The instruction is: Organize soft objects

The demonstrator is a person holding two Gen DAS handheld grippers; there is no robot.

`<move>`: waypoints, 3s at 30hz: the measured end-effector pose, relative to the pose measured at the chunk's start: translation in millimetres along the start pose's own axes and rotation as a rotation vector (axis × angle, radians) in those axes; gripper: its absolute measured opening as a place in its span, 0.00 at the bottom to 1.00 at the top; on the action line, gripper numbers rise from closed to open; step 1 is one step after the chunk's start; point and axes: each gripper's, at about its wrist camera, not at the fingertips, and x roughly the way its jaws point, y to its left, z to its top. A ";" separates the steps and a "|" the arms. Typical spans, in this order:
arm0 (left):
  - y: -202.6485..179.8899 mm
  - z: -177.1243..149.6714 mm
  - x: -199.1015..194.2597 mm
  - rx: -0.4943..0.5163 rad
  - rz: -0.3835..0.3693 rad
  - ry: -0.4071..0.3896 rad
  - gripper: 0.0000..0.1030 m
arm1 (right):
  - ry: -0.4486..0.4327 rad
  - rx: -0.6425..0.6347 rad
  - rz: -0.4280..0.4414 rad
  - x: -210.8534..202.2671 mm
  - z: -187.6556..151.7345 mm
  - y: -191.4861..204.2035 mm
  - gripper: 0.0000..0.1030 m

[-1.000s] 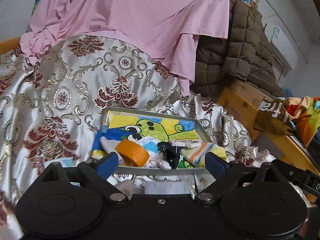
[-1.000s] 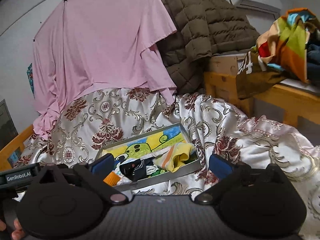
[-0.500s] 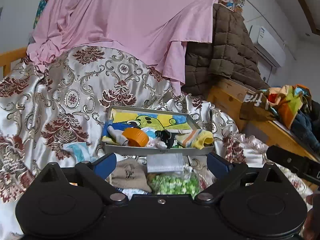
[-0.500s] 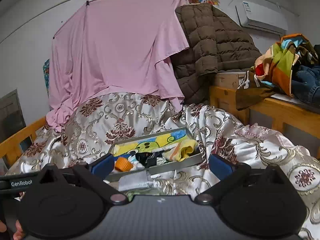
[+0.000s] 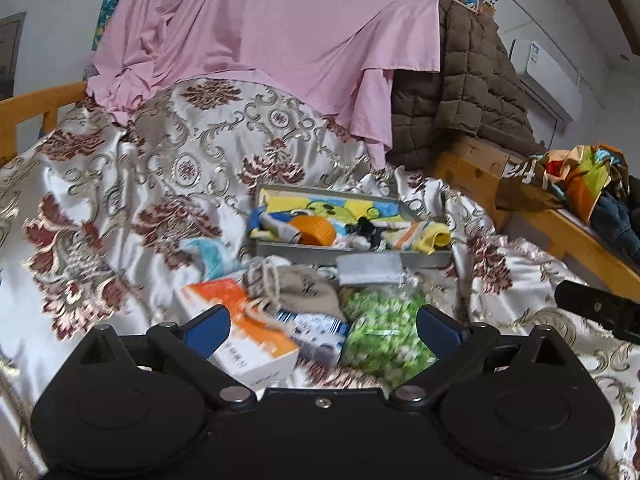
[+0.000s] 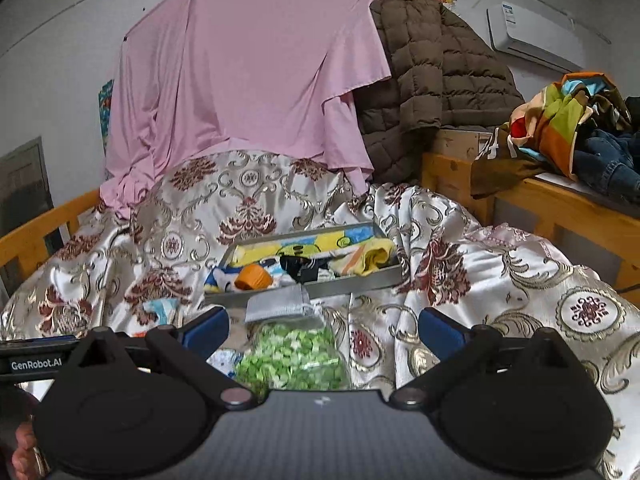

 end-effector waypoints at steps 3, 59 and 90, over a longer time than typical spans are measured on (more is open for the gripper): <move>4.9 -7.1 -5.8 0.001 0.009 0.007 0.97 | 0.019 -0.011 -0.008 -2.0 -5.4 2.8 1.00; 33.6 -19.6 -5.7 -0.089 0.254 0.109 0.99 | 0.236 -0.242 0.111 33.8 -38.4 62.8 1.00; 54.9 41.5 126.1 0.041 0.082 0.143 0.99 | 0.154 -0.288 0.111 143.2 -14.2 36.5 1.00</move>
